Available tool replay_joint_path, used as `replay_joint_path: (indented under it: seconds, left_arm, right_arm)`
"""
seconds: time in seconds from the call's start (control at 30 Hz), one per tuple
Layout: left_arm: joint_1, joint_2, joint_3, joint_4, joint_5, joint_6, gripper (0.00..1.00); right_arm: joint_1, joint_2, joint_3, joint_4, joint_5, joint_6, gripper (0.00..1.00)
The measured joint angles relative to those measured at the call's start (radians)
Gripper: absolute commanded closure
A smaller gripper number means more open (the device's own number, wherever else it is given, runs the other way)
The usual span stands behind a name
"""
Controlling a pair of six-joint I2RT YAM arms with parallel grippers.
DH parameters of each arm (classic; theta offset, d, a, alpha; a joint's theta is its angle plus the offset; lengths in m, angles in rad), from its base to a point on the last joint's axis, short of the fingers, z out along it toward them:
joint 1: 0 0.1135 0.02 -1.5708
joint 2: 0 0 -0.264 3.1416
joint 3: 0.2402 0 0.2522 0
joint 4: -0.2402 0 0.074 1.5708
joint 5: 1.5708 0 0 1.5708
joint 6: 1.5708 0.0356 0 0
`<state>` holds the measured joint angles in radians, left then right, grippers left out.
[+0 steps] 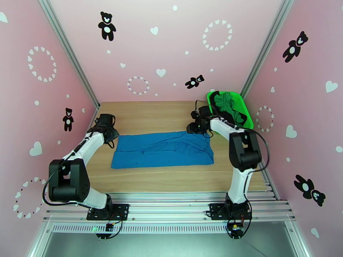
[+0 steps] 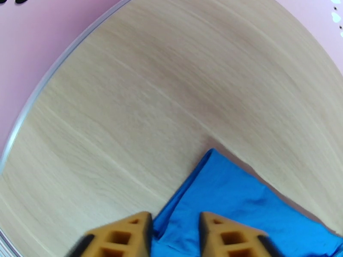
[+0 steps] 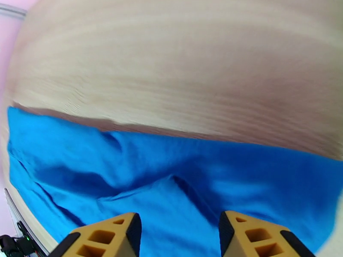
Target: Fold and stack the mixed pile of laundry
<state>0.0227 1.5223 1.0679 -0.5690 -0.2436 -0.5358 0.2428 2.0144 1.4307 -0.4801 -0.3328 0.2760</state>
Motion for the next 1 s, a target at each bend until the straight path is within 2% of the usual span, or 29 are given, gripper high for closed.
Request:
replay_joint_path:
  seconds: [0.13,0.23,0.53,0.7,0.9,0.93,1.0]
  left_arm:
    - [0.000,0.000,0.005,-0.002,0.002,0.002,0.19]
    - [-0.003,0.000,0.005,-0.004,0.003,0.001,0.18]
    - [-0.006,-0.009,0.005,-0.008,0.003,0.000,0.17]
    - [-0.006,-0.039,0.004,-0.008,0.004,0.000,0.17]
    - [-0.006,-0.091,-0.001,-0.018,0.004,0.000,0.17]
    - [-0.006,-0.101,-0.003,-0.019,0.004,0.000,0.17]
    - [-0.006,-0.116,-0.004,-0.022,0.004,0.000,0.17]
  right_arm:
    - [0.007,0.031,0.011,-0.004,-0.009,-0.007,0.52]
    - [0.008,0.033,0.025,-0.003,-0.016,-0.008,0.57]
    - [0.008,0.047,0.057,-0.004,-0.064,-0.016,0.99]
    - [0.010,0.045,0.044,0.008,-0.095,-0.013,1.00]
    - [0.023,-0.048,-0.090,0.018,-0.102,0.001,1.00]
    - [0.029,-0.075,-0.113,0.019,-0.101,0.005,0.99]
    - [0.037,-0.117,-0.140,0.019,-0.093,0.010,0.79]
